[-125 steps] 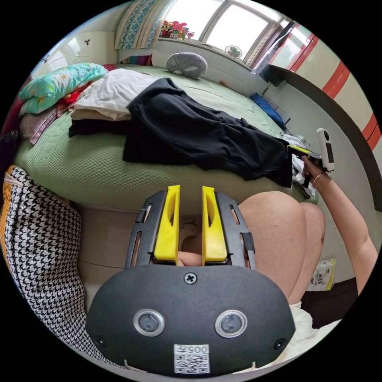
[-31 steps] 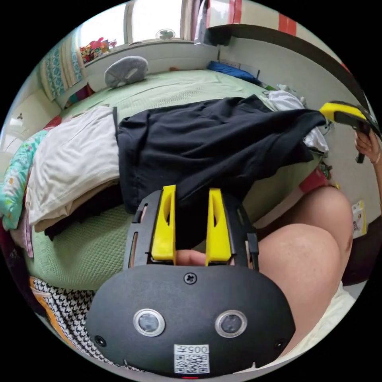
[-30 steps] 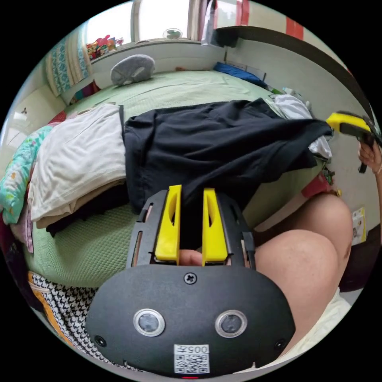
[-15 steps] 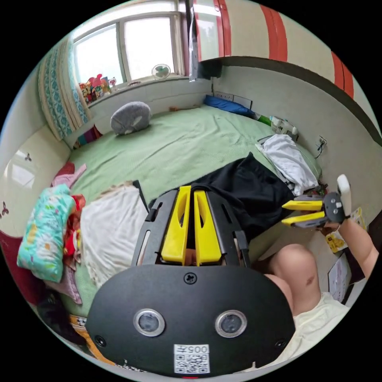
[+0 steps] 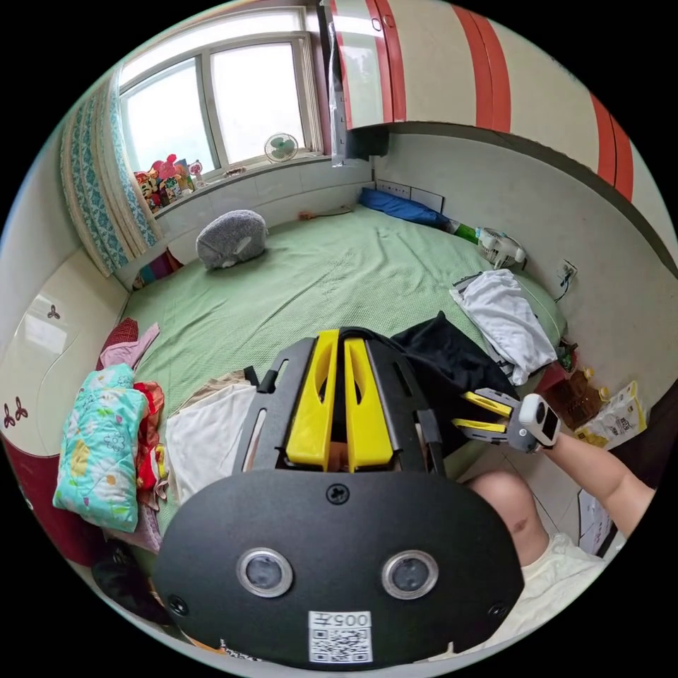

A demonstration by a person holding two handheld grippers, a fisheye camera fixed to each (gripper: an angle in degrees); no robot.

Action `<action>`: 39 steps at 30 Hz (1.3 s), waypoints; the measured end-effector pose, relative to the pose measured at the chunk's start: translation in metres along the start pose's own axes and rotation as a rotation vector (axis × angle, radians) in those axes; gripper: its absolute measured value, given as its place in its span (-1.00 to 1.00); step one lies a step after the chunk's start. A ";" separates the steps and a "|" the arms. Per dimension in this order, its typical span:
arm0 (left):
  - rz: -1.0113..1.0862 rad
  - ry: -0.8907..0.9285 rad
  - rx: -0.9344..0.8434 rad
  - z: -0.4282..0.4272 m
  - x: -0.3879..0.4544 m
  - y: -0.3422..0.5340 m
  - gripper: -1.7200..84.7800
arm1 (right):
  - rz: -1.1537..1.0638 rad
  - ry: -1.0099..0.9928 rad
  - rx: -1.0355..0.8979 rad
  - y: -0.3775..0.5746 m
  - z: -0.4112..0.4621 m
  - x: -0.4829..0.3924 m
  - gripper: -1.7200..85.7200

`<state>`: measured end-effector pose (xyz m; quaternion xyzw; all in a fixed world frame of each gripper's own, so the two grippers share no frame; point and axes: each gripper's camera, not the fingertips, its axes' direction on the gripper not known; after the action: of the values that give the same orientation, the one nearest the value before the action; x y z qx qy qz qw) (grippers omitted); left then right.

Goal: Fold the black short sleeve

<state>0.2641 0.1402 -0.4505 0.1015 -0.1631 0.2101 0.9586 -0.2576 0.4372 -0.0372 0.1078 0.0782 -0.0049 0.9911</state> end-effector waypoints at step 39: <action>-0.350 0.048 -0.248 0.165 -0.206 -0.014 -0.79 | 0.405 0.130 -0.128 -0.147 0.043 0.133 -0.81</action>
<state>0.0491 0.0080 -0.3726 0.0047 -0.1447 0.0210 0.9892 -0.1234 0.2851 -0.0478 0.0584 0.1187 0.2064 0.9695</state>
